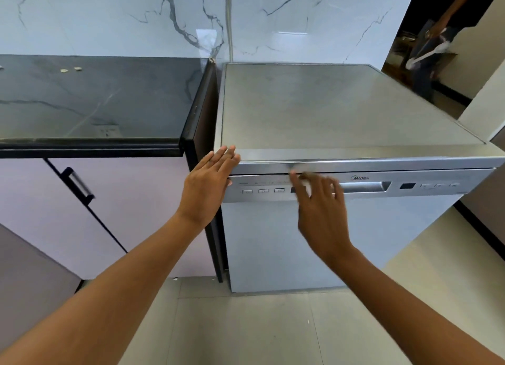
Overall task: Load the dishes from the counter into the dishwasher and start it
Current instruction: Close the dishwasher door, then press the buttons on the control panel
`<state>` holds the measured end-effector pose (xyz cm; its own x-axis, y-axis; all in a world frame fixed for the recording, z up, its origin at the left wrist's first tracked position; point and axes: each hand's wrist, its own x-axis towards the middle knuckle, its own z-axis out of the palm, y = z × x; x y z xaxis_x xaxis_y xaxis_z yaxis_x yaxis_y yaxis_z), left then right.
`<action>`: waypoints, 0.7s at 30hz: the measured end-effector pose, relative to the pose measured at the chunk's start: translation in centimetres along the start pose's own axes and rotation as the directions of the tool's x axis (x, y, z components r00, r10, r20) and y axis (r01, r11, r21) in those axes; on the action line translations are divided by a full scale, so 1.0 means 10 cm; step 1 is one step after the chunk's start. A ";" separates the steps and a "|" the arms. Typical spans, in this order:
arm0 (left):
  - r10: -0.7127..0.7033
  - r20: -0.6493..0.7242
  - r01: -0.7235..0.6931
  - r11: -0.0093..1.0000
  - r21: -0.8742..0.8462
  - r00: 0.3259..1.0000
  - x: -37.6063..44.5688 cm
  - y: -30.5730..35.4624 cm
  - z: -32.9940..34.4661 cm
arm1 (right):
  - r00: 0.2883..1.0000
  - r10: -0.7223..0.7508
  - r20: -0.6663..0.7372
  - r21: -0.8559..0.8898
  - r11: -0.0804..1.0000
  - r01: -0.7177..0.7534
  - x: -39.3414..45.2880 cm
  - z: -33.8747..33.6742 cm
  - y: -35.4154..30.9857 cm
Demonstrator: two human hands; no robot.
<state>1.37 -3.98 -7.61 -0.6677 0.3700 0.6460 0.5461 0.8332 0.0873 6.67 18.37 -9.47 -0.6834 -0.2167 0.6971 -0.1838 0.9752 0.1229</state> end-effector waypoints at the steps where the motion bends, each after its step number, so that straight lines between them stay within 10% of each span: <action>1: 0.007 0.006 -0.006 1.000 -0.002 1.000 0.00 -0.01 -0.01 | 0.998 -0.059 0.007 0.021 0.998 0.059 -0.09 0.02 -0.13; 11: -0.002 -0.009 0.002 0.999 -0.034 1.000 -0.03 0.00 0.02 | 0.930 -0.024 0.366 -0.022 0.999 0.034 -0.23 0.41 -0.69; 21: -0.016 -0.036 0.015 0.999 -0.031 0.999 -0.04 0.02 0.06 | 0.949 -0.009 0.315 0.054 0.999 -0.009 -0.18 0.47 -0.74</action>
<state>1.41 -3.67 -8.32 -0.6582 0.3414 0.6710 0.5514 0.8255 0.1208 5.98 11.36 -14.96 -0.8698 -0.2279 0.4377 -0.2155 0.9733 0.0785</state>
